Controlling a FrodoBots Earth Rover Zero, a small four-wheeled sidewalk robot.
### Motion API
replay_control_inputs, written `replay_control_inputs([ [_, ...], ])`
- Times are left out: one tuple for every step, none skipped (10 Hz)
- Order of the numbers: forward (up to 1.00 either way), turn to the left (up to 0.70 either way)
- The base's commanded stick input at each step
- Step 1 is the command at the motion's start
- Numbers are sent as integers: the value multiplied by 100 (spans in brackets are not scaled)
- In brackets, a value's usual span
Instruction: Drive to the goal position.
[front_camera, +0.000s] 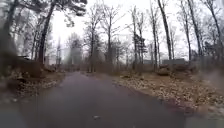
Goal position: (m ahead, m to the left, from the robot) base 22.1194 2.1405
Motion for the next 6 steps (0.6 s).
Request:
replay_control_inputs([
  [100,0],
  [100,0],
  [100,0],
  [100,0],
  [100,0],
  [100,0],
])
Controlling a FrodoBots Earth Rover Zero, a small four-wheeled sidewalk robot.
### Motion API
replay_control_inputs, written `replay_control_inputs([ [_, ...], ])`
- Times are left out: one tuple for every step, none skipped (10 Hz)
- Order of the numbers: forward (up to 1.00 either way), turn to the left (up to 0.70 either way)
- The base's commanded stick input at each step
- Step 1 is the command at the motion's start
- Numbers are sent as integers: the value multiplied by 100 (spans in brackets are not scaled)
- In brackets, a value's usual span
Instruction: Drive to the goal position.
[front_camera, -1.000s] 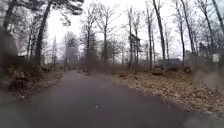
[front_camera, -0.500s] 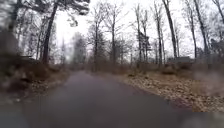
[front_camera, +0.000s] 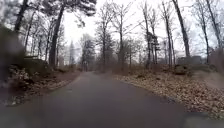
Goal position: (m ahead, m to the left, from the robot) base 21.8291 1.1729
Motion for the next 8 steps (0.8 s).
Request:
replay_control_inputs([
  [100,0],
  [100,0],
  [100,0],
  [100,0],
  [100,12],
  [100,40],
  [100,40],
  [100,40],
])
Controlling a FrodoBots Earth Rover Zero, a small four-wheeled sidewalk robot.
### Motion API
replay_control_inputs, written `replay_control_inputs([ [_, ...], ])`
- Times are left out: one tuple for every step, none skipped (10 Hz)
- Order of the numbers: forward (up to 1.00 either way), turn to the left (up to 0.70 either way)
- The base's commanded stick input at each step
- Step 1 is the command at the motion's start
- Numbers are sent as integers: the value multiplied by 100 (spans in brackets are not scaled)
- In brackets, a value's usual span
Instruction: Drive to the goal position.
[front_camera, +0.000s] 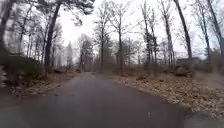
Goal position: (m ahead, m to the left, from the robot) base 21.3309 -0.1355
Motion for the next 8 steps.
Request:
replay_control_inputs([
  [100,40],
  [100,40],
  [100,40],
  [100,40],
  [100,32],
  [100,10],
  [100,4],
  [100,0],
])
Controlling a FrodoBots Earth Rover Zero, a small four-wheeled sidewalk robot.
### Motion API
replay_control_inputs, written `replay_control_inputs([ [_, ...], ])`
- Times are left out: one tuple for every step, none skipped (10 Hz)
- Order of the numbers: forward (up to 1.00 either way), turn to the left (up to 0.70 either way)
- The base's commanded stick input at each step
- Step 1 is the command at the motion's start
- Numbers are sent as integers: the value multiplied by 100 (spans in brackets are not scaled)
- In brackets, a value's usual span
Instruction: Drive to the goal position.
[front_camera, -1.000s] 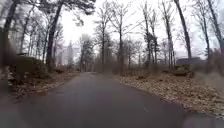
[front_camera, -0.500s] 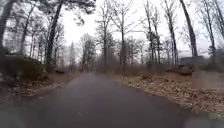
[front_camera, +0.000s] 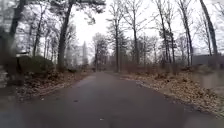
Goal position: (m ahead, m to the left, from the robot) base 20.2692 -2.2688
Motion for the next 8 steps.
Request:
replay_control_inputs([
  [100,0],
  [100,0],
  [100,0],
  [100,0],
  [100,0],
  [100,0],
  [100,0],
  [100,0],
])
